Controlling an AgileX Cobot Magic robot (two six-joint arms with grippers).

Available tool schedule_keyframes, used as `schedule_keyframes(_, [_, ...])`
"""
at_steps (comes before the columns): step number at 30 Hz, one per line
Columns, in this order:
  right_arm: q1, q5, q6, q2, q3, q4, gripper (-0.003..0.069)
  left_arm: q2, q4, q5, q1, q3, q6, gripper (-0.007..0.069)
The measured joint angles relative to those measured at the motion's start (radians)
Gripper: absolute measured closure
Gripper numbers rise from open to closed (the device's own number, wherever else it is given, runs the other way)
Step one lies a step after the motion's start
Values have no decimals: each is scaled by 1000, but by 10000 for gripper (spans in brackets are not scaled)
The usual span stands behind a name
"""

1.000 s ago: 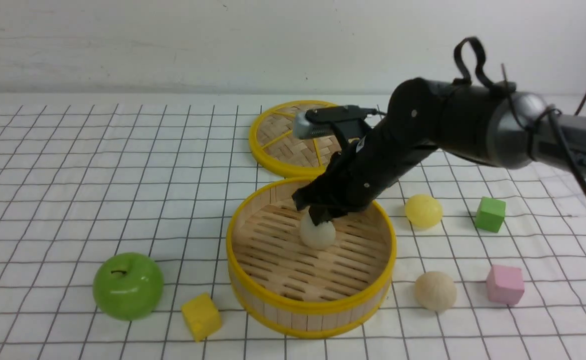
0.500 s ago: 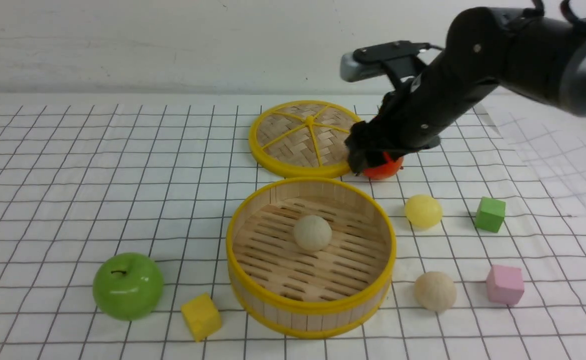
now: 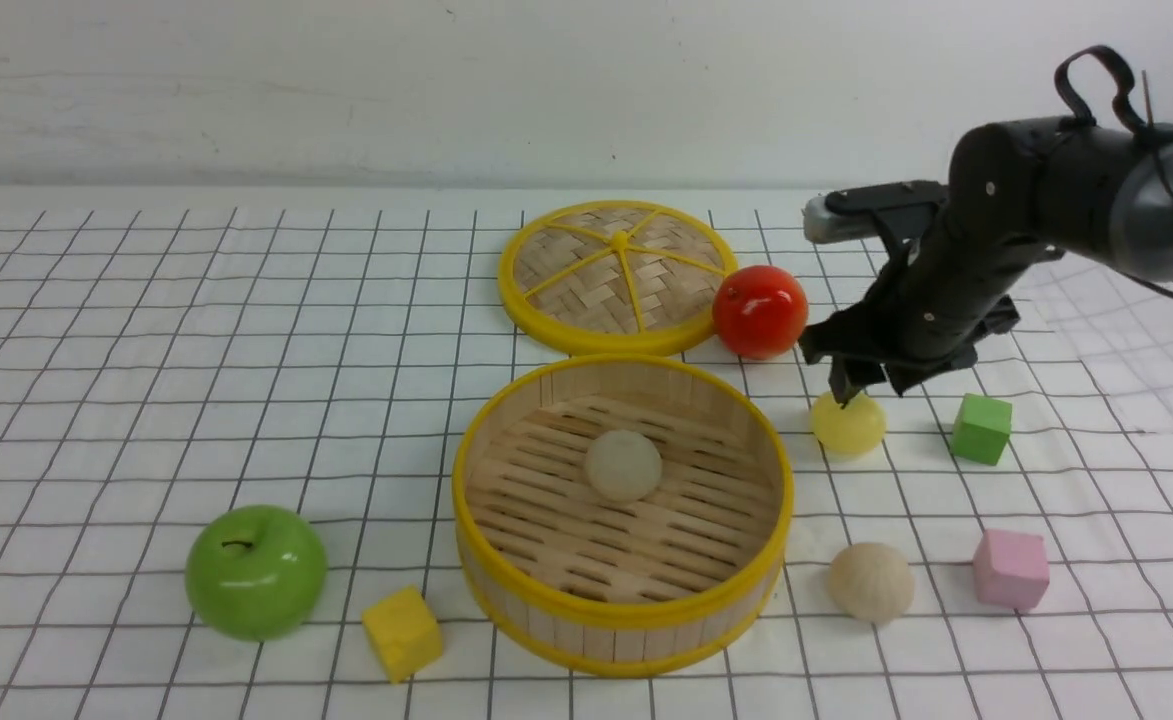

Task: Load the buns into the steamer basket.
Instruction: Use the right arm to grab a steamed stuffed bun, then use the right arm to put the steamed stuffed bun into the steamer

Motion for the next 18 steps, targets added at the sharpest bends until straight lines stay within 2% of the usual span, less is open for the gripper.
schedule_keyframes(5, [-1,-18,0,37,0,11,391,0,0,0,0,0,0,386])
schedule_keyframes(6, [-3,-19,0,43,0,11,474,0,0,0,0,0,0,386])
schedule_keyframes(7, [-4,-19,0,43,0,11,516,0,0,0,0,0,0,386])
schedule_keyframes(8, [-4,-19,0,43,0,11,527,0,0,0,0,0,0,386])
schedule_keyframes(9, [-5,-11,0,40,-4,11,610,0,0,0,0,0,0,386])
schedule_keyframes(10, [-5,5,0,38,-12,12,646,0,0,0,0,0,0,386])
schedule_keyframes(15, [-4,91,0,5,-51,55,657,0,0,0,0,0,0,386])
schedule_keyframes(18, [18,156,-15,-62,-79,136,657,0,0,0,0,0,0,386])
